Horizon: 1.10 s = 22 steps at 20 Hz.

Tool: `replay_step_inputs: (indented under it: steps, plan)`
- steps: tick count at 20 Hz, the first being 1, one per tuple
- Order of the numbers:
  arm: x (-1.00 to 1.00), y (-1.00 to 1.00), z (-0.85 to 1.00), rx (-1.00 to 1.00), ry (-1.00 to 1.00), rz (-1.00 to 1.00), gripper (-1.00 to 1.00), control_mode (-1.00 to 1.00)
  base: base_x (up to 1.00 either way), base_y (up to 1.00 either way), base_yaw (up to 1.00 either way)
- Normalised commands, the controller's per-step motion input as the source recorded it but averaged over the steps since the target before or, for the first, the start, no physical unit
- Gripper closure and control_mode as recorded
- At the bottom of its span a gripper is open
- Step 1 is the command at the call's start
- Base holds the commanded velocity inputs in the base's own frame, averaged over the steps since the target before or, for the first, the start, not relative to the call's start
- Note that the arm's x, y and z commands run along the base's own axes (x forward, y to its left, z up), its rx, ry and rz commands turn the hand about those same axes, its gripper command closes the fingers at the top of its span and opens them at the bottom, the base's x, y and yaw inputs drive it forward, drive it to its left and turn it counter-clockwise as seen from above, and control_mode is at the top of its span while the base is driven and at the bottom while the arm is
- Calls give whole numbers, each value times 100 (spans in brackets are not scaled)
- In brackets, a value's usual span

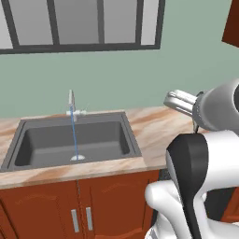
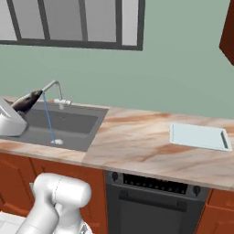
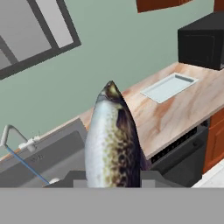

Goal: Take the fish out of the fridge, briefly rinse it in the sink, and place it on the tray next to the sink.

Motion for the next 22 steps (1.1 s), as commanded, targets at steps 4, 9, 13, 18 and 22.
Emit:
replay_step_inputs:
  steps: [4,9,13,18,22]
  plan:
    - [0,0,0,0,0,0,100,100,19,1,0]
    - [0,0,0,0,0,0,100,100,44,3,-14]
    - [0,0,0,0,0,0,100,100,34,59,-29]
    - [5,0,0,0,0,0,100,-100,19,30,-15]
    - [89,-13,-13,6,3,11,100,-100,0,0,0]
